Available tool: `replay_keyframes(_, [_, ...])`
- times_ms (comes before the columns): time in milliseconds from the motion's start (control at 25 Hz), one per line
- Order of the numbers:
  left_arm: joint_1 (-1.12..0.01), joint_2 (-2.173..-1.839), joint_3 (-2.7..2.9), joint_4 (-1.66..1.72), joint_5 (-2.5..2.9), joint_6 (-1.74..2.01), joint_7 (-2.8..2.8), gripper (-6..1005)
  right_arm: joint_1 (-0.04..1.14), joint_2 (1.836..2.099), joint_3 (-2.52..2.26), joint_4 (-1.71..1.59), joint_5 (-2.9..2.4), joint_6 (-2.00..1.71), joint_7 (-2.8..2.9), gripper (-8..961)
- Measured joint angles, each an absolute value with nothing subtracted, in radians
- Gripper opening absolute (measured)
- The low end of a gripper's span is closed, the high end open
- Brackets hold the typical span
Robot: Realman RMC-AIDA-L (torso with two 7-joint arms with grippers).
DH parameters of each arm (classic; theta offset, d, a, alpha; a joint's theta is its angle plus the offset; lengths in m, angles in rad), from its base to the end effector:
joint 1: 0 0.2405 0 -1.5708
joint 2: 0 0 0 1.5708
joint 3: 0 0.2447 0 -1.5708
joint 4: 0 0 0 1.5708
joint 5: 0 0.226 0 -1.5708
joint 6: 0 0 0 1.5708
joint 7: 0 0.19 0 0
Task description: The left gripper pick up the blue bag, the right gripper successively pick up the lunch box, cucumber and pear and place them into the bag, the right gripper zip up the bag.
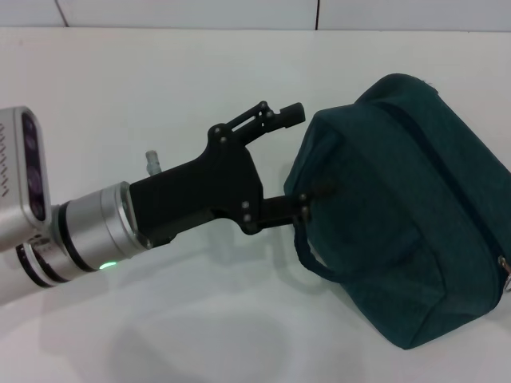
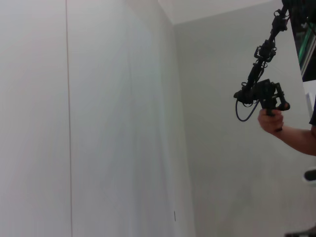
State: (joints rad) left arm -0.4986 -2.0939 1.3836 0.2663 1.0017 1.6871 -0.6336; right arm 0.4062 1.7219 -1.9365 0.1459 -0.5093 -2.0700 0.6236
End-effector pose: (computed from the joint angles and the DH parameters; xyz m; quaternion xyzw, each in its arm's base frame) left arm -0.1739 0.2982 -0.0775 -0.8682 -0.0048 -0.4709 0.1566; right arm 0.3117 0.2289 0.0613 -0.8989 0.0935 0.3909 0.1745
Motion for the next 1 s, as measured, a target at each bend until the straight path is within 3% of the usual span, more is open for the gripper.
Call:
replay_keyframes(280, [-0.485,-2.094,1.384,0.261,1.002,1.686,-0.628,870,0.414,1.731,-1.909,0.162,-0.415,-1.932,0.684,422])
replay_keyframes(520, [-0.488,-2.094,1.383,0.262,0.999,1.682,-0.627,870,0.469,1.782,-1.981,0.077,-0.398,-1.789,0.721,417])
replay_keyframes(720, [-0.487,-2.094,1.378,0.266,0.996,1.682,-0.622,870,0.620,1.847,-2.101,0.027,-0.401,-1.663,0.799,417])
replay_keyframes(1000, [-0.468,-2.088,1.373,0.298,0.925,1.688,-0.613,870,0.726,1.890,-2.127,-0.001,-0.403,-1.628,0.826,418])
